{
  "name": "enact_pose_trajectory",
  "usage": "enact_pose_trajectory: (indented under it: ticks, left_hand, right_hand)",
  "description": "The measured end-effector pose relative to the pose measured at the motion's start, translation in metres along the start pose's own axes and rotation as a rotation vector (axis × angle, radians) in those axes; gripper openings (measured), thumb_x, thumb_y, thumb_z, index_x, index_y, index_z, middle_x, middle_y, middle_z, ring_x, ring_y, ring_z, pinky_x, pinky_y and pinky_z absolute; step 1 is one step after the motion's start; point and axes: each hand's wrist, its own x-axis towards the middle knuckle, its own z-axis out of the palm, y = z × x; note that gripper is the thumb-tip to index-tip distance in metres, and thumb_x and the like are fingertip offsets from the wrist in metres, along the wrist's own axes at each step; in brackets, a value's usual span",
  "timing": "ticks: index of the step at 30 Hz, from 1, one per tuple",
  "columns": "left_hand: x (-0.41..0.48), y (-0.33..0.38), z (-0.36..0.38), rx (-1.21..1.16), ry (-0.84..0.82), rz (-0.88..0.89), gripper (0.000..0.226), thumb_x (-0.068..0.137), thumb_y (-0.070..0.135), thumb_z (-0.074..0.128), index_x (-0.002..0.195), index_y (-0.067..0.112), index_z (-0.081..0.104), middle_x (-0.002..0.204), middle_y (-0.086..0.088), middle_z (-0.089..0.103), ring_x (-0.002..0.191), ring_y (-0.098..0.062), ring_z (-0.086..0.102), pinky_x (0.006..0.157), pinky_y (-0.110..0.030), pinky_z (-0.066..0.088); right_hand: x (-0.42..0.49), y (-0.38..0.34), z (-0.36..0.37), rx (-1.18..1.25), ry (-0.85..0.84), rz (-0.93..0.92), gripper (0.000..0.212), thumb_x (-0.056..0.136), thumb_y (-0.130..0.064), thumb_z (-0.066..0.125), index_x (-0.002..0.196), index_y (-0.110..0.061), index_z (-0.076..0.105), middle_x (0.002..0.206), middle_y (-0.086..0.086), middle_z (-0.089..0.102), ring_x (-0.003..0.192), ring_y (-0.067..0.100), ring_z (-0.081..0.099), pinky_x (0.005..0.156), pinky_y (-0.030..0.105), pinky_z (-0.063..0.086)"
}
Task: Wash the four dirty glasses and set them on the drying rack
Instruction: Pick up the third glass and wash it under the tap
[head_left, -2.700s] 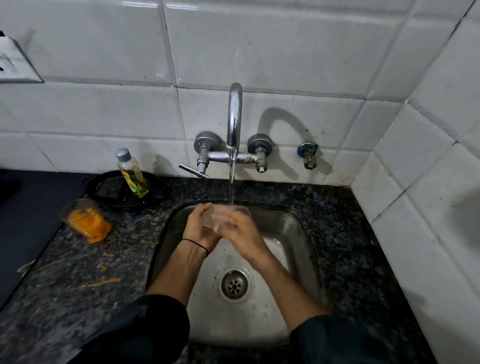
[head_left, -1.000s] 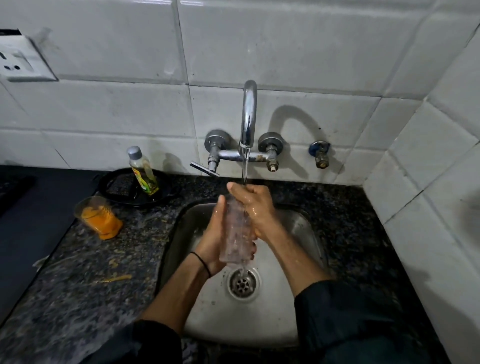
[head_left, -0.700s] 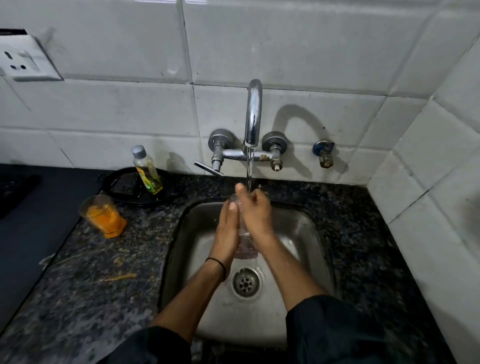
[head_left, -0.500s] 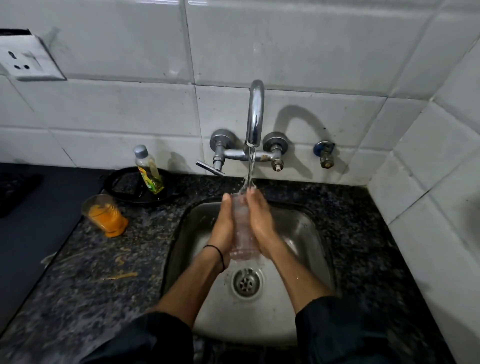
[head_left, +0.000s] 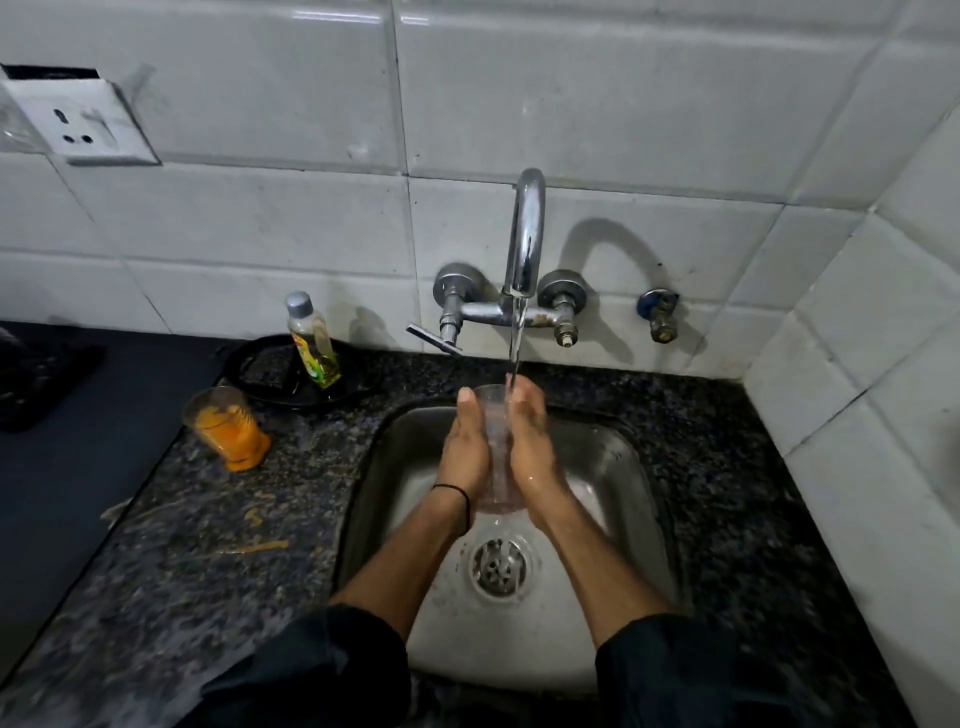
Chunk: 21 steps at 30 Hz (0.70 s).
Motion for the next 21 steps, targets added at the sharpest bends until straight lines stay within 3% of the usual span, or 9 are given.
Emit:
enact_pose_trajectory:
  ticks: [3,5,7,10,13,15,16,19,21]
  left_hand:
    - [-0.002,-0.008,0.005,0.243,0.129,0.175,0.06,0.102,0.06,0.016,0.148,0.031,0.04,0.147,-0.005,0.051,0.13,-0.029,0.052,0.103,-0.036,0.042]
    - [-0.011,-0.017,0.011,0.134,0.036,0.277,0.059,0.097,0.069,0.02,0.147,0.042,0.035,0.149,0.003,0.048,0.132,-0.021,0.052,0.106,-0.044,0.044]
    - [-0.016,-0.021,0.01,-0.101,-0.075,0.191,0.06,0.093,0.075,0.026,0.14,0.042,0.046,0.144,0.0,0.055,0.125,-0.019,0.059,0.101,-0.051,0.05]
    - [-0.016,-0.009,0.003,-0.275,-0.151,-0.178,0.066,0.095,0.072,0.024,0.108,0.026,0.07,0.099,-0.01,0.076,0.088,-0.025,0.073,0.078,-0.045,0.058]
    - [-0.011,-0.011,0.008,-0.256,-0.012,-0.174,0.071,0.094,0.072,0.027,0.097,0.018,0.074,0.088,-0.009,0.076,0.084,-0.025,0.072,0.085,-0.048,0.057]
    - [-0.011,-0.021,0.016,-0.116,0.064,-0.006,0.082,0.082,0.086,0.023,0.102,0.025,0.075,0.096,-0.005,0.077,0.094,-0.022,0.071,0.092,-0.052,0.054]
    - [-0.013,-0.026,0.018,-0.079,0.07,0.064,0.088,0.075,0.091,0.021,0.11,0.028,0.072,0.102,-0.003,0.076,0.099,-0.019,0.07,0.094,-0.051,0.053]
    - [-0.024,-0.03,0.016,-0.154,-0.039,0.056,0.084,0.079,0.086,0.027,0.122,0.026,0.068,0.11,-0.005,0.074,0.104,-0.02,0.07,0.097,-0.048,0.054]
    - [-0.021,-0.026,0.007,-0.264,-0.214,-0.078,0.083,0.087,0.08,0.023,0.114,0.019,0.072,0.108,-0.014,0.075,0.097,-0.031,0.072,0.091,-0.049,0.056]
  right_hand:
    - [0.004,0.004,0.012,-0.082,0.064,-0.124,0.036,0.096,-0.047,0.06,0.124,-0.031,0.044,0.114,-0.003,0.062,0.1,0.012,0.065,0.079,0.024,0.051]
    - [0.011,-0.003,0.009,-0.058,0.152,-0.071,0.04,0.095,-0.053,0.059,0.113,-0.018,0.052,0.102,0.004,0.067,0.089,0.018,0.068,0.074,0.032,0.054]
    - [0.017,-0.011,-0.002,0.016,0.177,0.052,0.048,0.097,-0.062,0.046,0.106,-0.018,0.064,0.1,0.009,0.071,0.089,0.022,0.071,0.079,0.039,0.059]
    - [0.013,-0.015,-0.009,0.079,0.153,0.143,0.054,0.1,-0.063,0.036,0.106,-0.02,0.068,0.105,0.01,0.072,0.091,0.021,0.071,0.075,0.034,0.057]
    - [0.005,-0.001,-0.003,-0.305,0.249,-0.17,0.039,0.103,-0.05,0.039,0.095,-0.019,0.06,0.113,0.004,0.059,0.098,0.017,0.056,0.081,0.03,0.047]
    - [0.006,0.006,0.003,-0.674,0.338,-0.437,0.03,0.1,-0.046,0.039,0.084,-0.024,0.052,0.102,-0.004,0.052,0.096,0.012,0.044,0.09,0.032,0.039]
    - [0.007,0.004,0.005,-0.714,0.362,-0.48,0.031,0.099,-0.046,0.04,0.078,-0.025,0.049,0.091,-0.007,0.052,0.09,0.01,0.043,0.089,0.031,0.037]
    - [0.015,-0.013,-0.003,-0.349,0.301,-0.386,0.049,0.1,-0.03,0.055,0.053,-0.025,0.046,0.054,-0.011,0.046,0.055,0.009,0.043,0.057,0.029,0.036]
    - [0.018,-0.02,-0.013,-0.041,0.178,-0.242,0.055,0.098,-0.018,0.06,0.047,-0.024,0.042,0.046,-0.007,0.038,0.046,0.011,0.033,0.05,0.029,0.027]
